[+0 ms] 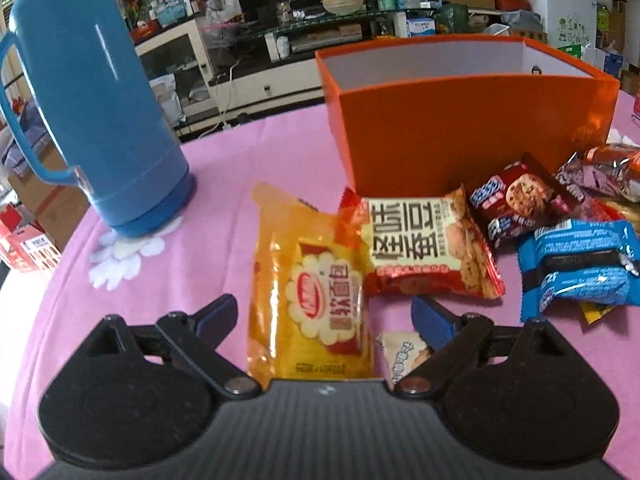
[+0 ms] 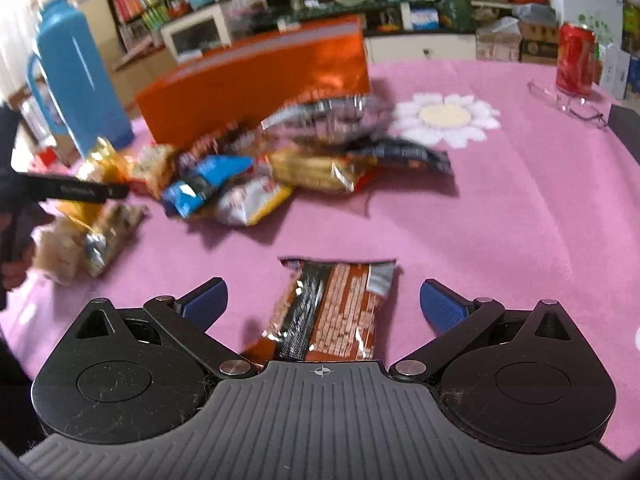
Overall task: Organize snacks
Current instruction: 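Grasp the brown-orange wrapped bar with the right tool while the left tool grasps the yellow bread bag, then carry both packets over the orange box and open both tools to drop them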
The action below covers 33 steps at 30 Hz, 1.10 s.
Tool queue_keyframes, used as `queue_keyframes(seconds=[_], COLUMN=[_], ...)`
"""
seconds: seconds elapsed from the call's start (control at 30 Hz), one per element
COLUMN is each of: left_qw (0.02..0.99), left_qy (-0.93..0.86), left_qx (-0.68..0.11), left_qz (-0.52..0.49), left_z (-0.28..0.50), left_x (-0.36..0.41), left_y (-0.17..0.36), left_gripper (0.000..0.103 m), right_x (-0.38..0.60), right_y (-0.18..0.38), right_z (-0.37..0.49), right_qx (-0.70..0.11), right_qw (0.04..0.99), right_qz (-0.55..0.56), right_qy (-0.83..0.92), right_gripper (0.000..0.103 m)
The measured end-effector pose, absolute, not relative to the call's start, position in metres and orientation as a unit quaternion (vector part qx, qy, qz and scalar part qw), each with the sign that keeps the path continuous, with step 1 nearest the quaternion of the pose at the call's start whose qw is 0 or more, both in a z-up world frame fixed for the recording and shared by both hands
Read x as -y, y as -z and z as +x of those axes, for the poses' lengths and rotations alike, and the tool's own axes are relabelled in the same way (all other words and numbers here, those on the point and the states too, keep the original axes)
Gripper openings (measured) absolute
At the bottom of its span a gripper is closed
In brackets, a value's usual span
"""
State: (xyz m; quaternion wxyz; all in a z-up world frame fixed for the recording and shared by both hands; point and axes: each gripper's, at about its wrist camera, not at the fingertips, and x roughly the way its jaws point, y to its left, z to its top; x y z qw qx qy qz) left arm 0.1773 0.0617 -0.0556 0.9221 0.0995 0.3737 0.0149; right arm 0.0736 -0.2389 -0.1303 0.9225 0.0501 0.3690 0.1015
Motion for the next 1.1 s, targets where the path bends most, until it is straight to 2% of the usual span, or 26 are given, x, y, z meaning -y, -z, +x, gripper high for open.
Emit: queue_keyframes(seconds=[0.07,0.1,0.17,0.2,0.23,0.27,0.3,0.33,0.57,0.77,0.97,1.1], left_qw=[0.922,0.922,0.920,0.920,0.918,0.917,0.918,0.919,0.936,0.929,0.937,0.944], left_qy=[-0.017,-0.021,-0.026,-0.019,-0.016,-0.018,-0.021,-0.024,-0.007,0.064,0.100,0.100], left_qx=[-0.375,-0.376,-0.382,-0.388,-0.395,-0.399,-0.396,-0.392,-0.349,-0.357,-0.327,-0.309], left_qz=[0.092,0.089,0.076,0.058,0.038,0.023,0.014,0.011,-0.033,-0.066,-0.069,-0.063], left_z=[0.178,0.178,0.179,0.179,0.179,0.178,0.175,0.171,0.124,0.117,0.173,0.239], left_x=[-0.062,-0.063,-0.066,-0.071,-0.075,-0.079,-0.082,-0.084,-0.086,-0.054,-0.028,-0.016], left_y=[0.059,0.060,0.062,0.061,0.058,0.056,0.053,0.049,0.003,-0.010,-0.049,-0.069], left_gripper=[0.092,0.088,0.072,0.054,0.051,0.048,0.048,0.047,0.047,0.047,0.047,0.047], right_x=[0.230,0.224,0.219,0.220,0.221,0.223,0.225,0.226,0.246,0.258,0.268,0.263], right_y=[0.133,0.135,0.137,0.136,0.134,0.133,0.132,0.131,0.120,0.092,0.037,-0.002], right_z=[0.070,0.068,0.063,0.063,0.062,0.060,0.059,0.059,0.052,0.042,0.087,0.163], right_qx=[-0.360,-0.357,-0.347,-0.346,-0.346,-0.344,-0.343,-0.344,-0.336,-0.301,-0.255,-0.220], right_qw=[0.928,0.929,0.932,0.933,0.932,0.933,0.933,0.933,0.934,0.941,0.950,0.962], right_qz=[0.015,-0.010,-0.045,-0.042,-0.045,-0.045,-0.042,-0.041,0.034,0.088,0.095,0.055], right_qy=[-0.099,-0.095,-0.091,-0.093,-0.096,-0.097,-0.100,-0.100,-0.114,-0.129,-0.153,-0.152], right_gripper=[0.084,0.076,0.069,0.061,0.056,0.039,0.032,0.030,0.027,0.027,0.027,0.027])
